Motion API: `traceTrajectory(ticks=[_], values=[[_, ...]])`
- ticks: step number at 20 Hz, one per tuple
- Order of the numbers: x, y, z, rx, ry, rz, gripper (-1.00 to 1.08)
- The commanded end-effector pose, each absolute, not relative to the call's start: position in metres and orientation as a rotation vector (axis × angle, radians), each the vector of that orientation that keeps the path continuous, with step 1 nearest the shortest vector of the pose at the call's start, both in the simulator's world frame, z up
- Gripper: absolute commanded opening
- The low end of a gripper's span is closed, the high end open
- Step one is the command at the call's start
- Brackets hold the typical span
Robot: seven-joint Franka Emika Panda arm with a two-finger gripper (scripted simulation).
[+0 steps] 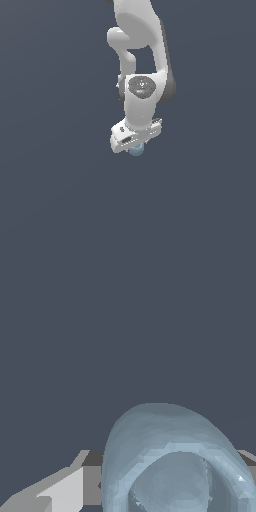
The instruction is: Pick up the object and move it to a goal position.
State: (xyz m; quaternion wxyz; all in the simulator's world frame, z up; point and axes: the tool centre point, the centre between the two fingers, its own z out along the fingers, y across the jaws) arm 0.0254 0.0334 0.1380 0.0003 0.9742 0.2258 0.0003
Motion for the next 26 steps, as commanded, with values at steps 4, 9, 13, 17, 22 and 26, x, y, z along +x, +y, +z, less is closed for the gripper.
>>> traceTrajectory(ticks=[4,9,13,17,22,26], values=[[0.048,0.070,0.182,3.060,0.709,0.001,-1.00],[0.066,0.098,0.217,3.060,0.709,0.001,-1.00],[0.078,0.116,0.239,3.060,0.709,0.001,-1.00],[0.089,0.132,0.259,3.060,0.709,0.000,-1.00],[0.101,0.149,0.279,3.060,0.709,0.000,-1.00],[0.109,0.161,0.293,3.060,0.709,0.000,-1.00]])
